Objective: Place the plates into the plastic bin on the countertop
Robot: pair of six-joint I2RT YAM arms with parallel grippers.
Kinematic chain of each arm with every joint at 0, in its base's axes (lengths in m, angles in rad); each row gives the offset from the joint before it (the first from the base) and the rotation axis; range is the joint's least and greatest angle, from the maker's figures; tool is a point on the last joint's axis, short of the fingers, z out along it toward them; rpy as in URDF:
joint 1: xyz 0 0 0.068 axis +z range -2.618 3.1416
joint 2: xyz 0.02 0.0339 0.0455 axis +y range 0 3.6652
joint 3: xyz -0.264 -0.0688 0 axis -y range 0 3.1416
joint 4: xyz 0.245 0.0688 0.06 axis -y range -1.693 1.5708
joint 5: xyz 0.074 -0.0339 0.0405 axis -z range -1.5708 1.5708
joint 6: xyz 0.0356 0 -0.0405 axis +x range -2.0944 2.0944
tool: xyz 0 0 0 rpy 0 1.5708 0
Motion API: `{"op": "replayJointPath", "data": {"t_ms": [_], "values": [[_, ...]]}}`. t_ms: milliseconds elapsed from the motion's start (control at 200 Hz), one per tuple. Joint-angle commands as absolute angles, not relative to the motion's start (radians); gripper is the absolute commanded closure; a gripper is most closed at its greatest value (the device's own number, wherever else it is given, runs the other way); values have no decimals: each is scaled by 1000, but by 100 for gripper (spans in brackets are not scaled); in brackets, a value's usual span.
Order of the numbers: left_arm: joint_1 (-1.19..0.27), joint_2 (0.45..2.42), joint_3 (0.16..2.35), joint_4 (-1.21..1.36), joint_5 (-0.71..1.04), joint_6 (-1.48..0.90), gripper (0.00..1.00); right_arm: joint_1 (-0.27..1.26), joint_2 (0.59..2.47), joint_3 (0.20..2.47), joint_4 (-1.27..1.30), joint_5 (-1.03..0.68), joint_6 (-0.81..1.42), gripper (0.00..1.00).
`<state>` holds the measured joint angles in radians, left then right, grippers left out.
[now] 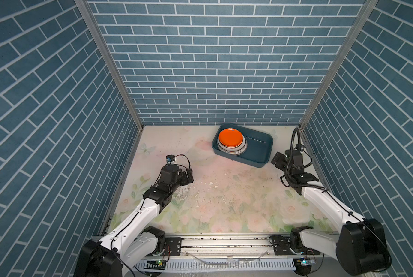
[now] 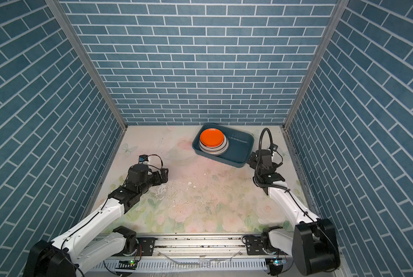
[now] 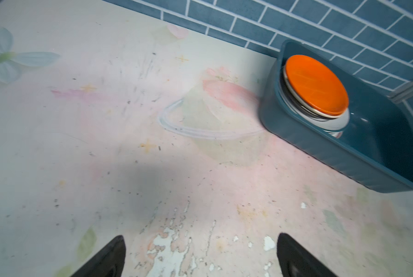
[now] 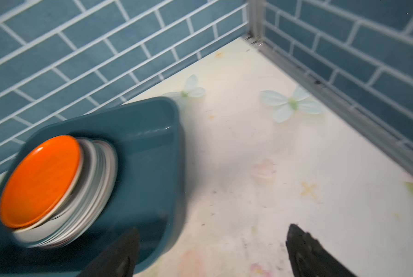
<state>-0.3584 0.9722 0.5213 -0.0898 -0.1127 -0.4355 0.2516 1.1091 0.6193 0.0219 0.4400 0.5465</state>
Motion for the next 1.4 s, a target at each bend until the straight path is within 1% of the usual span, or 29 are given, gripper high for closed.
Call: {"op": "replayJointPath", "data": {"t_ms": [0,95,195,260,330,385,480,550,620,685,745,805,875,915,1030,1090,1271,1391], "values": [[-333,952,541,-124,-262,-361,0,247,1011,494,289,708,355,2],[-325,916,521,-99,-371,-319,0,238,964,370,519,779,213,2],[-322,877,469,-13,-471,-257,0,212,993,267,733,793,90,2],[-317,871,428,67,-531,-228,0,196,1062,238,813,821,76,2],[-307,879,384,163,-559,-172,0,183,1146,230,843,803,76,2],[-301,880,380,187,-572,-142,0,178,1224,226,887,790,85,2],[-300,872,338,292,-578,-57,0,176,1349,212,1072,754,58,2],[-301,871,225,489,-582,12,0,163,1379,211,1111,704,39,1],[-297,899,74,796,-590,63,0,140,1429,216,1148,658,50,1],[-285,946,-13,987,-623,69,0,126,1484,212,1227,643,44,2],[-281,973,-37,1064,-623,94,1,118,1452,228,1140,616,65,1],[-277,986,-8,1008,-597,106,0,90,1450,246,1093,574,81,1],[-270,1002,35,949,-528,118,1,62,1429,254,1041,524,110,2],[-270,1027,38,976,-513,131,1,40,1430,246,1054,492,123,1],[-268,1136,1,1173,-492,154,1,-32,1415,236,1036,375,174,1],[-268,1182,0,1234,-478,169,0,-47,1413,237,1029,348,185,2],[-268,1269,49,1248,-402,221,0,-64,1430,249,1023,258,173,1],[-268,1325,54,1311,-408,241,0,-75,1466,266,1019,167,152,2]]}}
